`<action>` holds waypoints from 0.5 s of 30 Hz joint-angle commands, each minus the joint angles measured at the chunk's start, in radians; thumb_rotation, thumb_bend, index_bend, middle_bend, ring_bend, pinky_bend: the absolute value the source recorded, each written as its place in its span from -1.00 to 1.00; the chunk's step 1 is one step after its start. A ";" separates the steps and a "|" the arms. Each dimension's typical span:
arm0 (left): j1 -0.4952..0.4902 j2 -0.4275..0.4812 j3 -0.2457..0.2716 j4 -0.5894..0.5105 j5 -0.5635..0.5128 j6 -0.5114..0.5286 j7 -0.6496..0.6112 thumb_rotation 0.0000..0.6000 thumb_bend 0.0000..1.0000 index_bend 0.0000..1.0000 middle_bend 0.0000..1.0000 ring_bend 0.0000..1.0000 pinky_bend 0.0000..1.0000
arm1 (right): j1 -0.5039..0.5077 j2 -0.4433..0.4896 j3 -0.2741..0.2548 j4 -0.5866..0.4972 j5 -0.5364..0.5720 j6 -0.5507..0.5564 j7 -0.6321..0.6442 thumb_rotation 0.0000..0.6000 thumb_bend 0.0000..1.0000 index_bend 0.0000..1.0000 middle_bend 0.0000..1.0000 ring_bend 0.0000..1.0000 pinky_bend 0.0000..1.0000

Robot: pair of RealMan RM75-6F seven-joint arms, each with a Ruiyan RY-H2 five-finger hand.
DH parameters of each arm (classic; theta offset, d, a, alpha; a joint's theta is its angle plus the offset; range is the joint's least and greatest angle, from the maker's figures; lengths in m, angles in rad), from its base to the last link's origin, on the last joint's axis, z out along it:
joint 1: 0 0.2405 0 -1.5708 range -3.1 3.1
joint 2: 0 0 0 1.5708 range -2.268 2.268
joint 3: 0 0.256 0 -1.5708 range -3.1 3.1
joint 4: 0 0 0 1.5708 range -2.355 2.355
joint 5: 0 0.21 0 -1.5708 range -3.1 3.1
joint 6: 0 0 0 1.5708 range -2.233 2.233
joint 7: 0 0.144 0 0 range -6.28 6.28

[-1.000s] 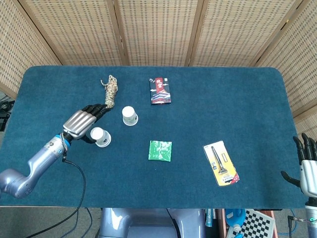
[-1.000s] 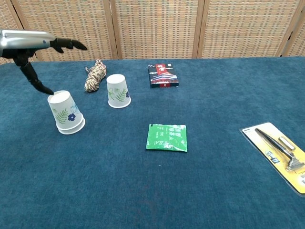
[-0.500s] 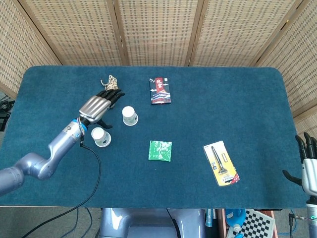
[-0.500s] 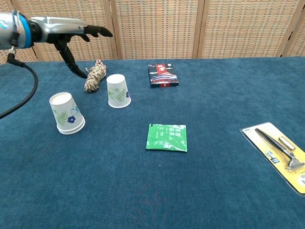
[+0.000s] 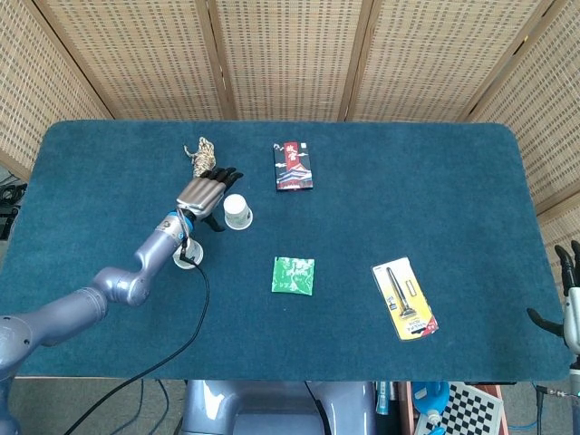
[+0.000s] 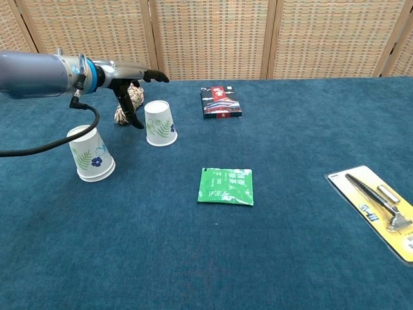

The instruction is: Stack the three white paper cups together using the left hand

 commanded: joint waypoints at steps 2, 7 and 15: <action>-0.037 -0.078 -0.003 0.112 -0.002 -0.048 -0.023 1.00 -0.75 -0.98 -0.92 -0.93 -0.64 | 0.002 0.002 0.005 0.009 0.013 -0.011 0.010 1.00 -1.00 -0.96 -1.00 -1.00 -1.00; -0.056 -0.162 -0.016 0.239 -0.002 -0.039 -0.036 1.00 -0.75 -0.67 -0.52 -0.60 -0.41 | 0.003 0.002 0.008 0.018 0.023 -0.021 0.015 1.00 -1.00 -0.96 -1.00 -1.00 -1.00; -0.072 -0.221 -0.029 0.332 0.053 -0.045 -0.093 1.00 -0.75 -0.37 -0.29 -0.38 -0.25 | 0.004 0.000 0.009 0.022 0.030 -0.024 0.013 1.00 -1.00 -0.96 -1.00 -1.00 -1.00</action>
